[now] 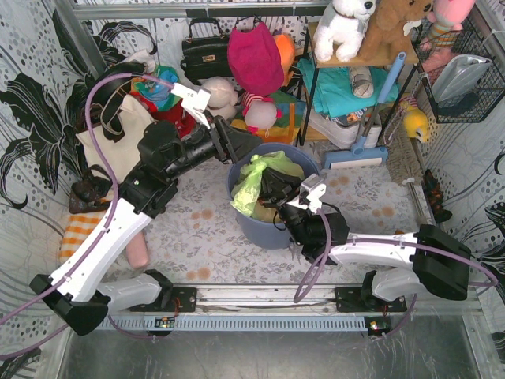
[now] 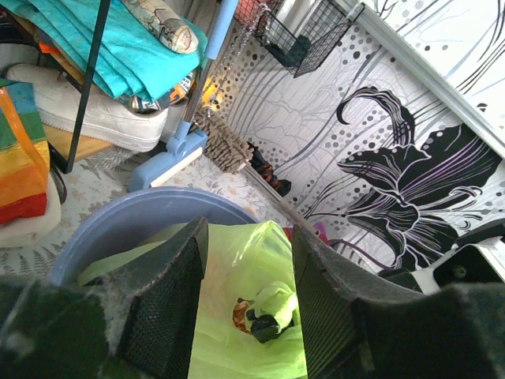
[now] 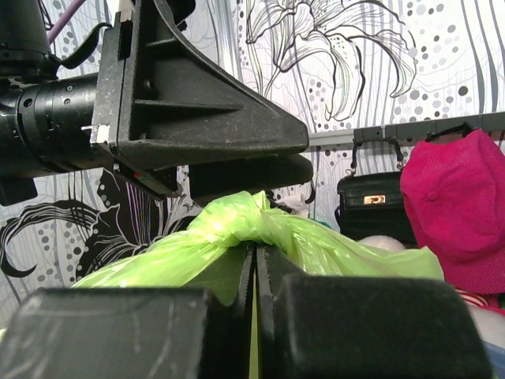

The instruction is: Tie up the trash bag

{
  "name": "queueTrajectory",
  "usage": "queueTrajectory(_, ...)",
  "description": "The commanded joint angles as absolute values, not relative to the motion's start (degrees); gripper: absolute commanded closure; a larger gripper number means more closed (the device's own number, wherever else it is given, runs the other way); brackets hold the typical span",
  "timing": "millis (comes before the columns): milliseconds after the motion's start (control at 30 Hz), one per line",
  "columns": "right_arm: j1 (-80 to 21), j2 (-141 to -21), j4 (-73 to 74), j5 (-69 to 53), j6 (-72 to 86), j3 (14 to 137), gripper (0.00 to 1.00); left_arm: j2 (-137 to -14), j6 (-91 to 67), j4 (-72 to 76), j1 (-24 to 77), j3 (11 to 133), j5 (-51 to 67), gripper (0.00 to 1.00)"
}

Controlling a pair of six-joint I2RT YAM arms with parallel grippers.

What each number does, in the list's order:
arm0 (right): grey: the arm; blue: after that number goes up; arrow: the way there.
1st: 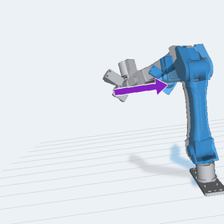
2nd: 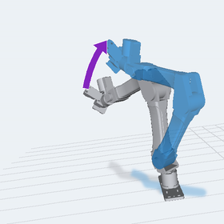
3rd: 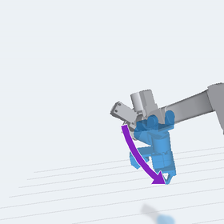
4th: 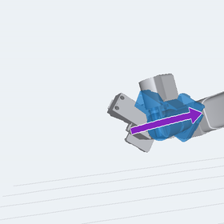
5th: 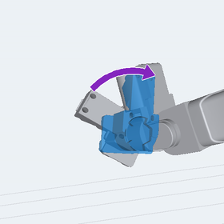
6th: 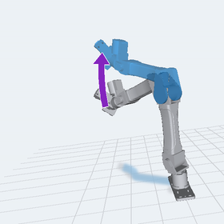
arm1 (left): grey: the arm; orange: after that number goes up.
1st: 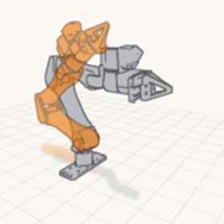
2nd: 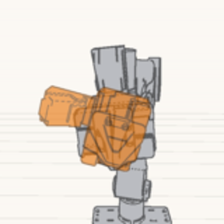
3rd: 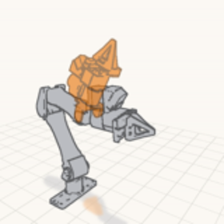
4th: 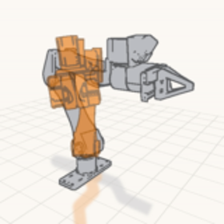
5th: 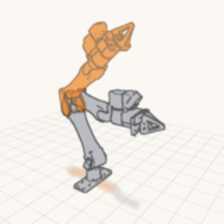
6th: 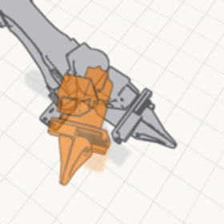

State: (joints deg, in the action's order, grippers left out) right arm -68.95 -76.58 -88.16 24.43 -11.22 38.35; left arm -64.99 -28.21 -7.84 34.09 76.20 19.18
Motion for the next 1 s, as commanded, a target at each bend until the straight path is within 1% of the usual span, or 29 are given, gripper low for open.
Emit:
queueTrajectory(0, -69.1, -77.6, -92.7, 23.4, -14.0, 41.3, 1.00, -63.6, -31.4, -5.2, 34.2, 77.5, 21.1, 0.45)
queueTrajectory(200, -69.2, -78.7, -96.6, 24.4, -15.1, 41.1, 1.00, -63.1, -30.8, -9.1, 34.2, 78.6, 18.0, 0.44)
queueTrajectory(500, -69.1, -78.4, -97.2, 24.2, -15.1, 40.9, 1.00, -64.1, -32.2, -10.6, 34.1, 78.1, 22.8, 0.44)
queueTrajectory(700, -69.1, -78.1, -97.3, 24.2, -15.1, 40.7, 1.00, -64.3, -31.8, -11.9, 34.2, 78.0, 23.6, 0.47)
queueTrajectory(967, -69.1, -78.0, -97.3, 24.4, -15.1, 40.6, 1.00, -63.4, -30.8, -14.1, 34.2, 78.2, 24.0, 0.47)
